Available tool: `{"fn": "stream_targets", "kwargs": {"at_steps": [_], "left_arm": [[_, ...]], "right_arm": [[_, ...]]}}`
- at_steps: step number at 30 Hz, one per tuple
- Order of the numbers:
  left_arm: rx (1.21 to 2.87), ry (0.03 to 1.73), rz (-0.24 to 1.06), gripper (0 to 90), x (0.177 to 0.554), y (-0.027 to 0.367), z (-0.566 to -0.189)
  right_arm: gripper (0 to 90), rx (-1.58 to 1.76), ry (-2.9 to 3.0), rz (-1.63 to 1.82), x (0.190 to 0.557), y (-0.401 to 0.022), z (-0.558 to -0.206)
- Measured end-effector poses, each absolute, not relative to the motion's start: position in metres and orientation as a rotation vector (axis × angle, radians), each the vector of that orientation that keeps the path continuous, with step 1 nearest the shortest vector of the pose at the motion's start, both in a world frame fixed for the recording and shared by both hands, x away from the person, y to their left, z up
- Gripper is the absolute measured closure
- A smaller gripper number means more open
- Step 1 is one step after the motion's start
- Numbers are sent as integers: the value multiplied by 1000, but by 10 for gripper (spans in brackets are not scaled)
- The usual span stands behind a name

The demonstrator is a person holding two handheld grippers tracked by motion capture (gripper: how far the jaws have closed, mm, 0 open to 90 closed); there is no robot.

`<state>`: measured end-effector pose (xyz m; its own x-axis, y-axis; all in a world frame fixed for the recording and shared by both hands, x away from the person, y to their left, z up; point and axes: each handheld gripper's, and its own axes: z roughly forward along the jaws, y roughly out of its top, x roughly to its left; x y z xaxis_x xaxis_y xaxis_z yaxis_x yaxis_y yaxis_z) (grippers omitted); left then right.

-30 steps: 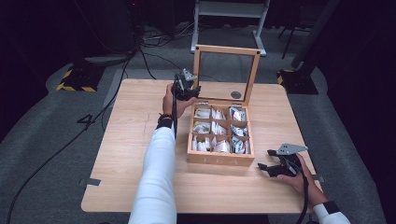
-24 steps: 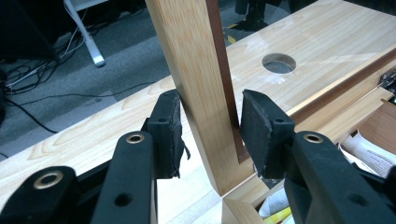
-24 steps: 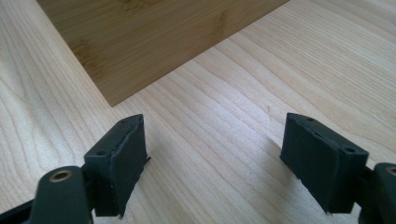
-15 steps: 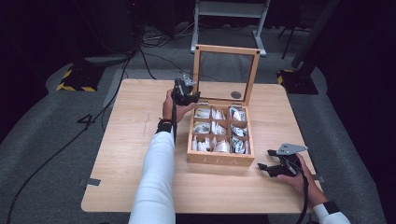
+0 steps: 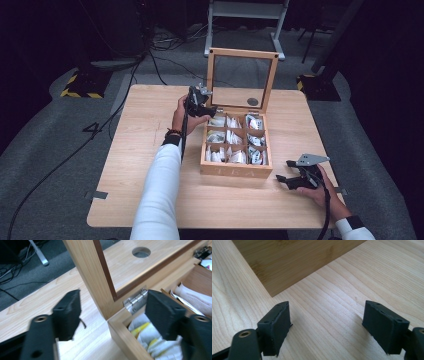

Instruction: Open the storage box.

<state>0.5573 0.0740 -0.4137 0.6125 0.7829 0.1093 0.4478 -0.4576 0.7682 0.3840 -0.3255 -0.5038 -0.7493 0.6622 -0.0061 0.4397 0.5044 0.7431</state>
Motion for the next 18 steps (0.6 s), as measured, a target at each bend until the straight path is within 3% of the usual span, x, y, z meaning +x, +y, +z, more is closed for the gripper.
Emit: {"fn": "stream_targets", "kwargs": {"at_steps": [8,18], "left_arm": [[2142,971,625,182,541,93,-401],[2245,882,668,166,508,113,-395]], "right_arm": [[220,935,2457,1092,384,-325,-504],[224,949,2456,1090,383,-326,-503]]}}
